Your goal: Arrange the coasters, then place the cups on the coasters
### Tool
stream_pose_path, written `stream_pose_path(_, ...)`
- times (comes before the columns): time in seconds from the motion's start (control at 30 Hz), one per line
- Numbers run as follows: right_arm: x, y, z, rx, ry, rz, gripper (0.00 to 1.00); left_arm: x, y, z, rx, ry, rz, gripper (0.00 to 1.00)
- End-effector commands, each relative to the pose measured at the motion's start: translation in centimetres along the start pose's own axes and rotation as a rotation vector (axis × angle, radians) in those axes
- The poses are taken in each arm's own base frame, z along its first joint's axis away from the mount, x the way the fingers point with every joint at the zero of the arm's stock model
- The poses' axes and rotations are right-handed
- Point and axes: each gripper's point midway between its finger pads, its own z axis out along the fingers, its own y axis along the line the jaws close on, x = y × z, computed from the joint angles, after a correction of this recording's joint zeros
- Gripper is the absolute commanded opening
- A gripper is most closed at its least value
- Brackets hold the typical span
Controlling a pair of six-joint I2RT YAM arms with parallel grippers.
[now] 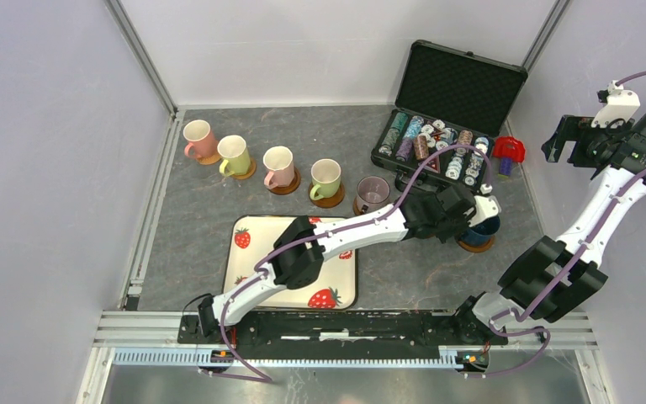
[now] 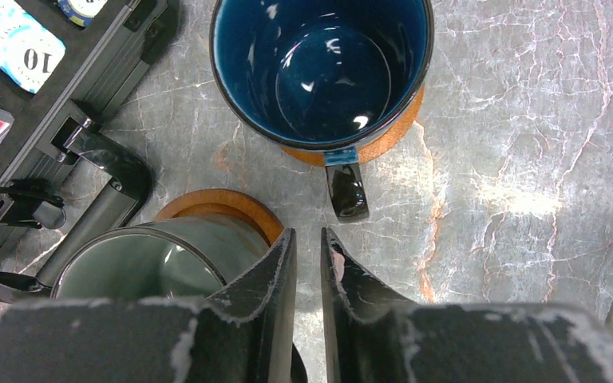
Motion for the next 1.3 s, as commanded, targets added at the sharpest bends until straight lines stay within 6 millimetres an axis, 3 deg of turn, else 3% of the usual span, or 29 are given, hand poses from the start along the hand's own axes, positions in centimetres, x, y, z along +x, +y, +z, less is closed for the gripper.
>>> stream_pose_path(0.0,-2.2,0.1,-1.3,0.018,-0.061,-0.044,0.98,-0.6,-0.4,0.5,-0.014,-0.023,0.06,0.25)
stream_pose_path(0.27,-2.2,-0.1,-1.3,0.021,-0.057,-0.05,0.98,-0.1,-0.6,1.1,-0.014,-0.016,0.061,0.27)
stream_pose_path(0.53,-2.3,-0.1,-1.3,0.02,-0.059,-0.052,0.98,-0.9,-1.3,0.8,0.016,-0.04,0.058,0.3)
stream_pose_path(1.07,-2.1,-0.1,-1.3,0.02,-0.055,-0.053,0.98,-2.2,-3.2,0.4,0.106,-0.083,0.068,0.19)
stream_pose_path(1.27,-2.0,-0.2,-1.2,0.021,-0.053,-0.052,0.98,-1.8,-1.0,-0.3,0.023,-0.05,0.1,0.11)
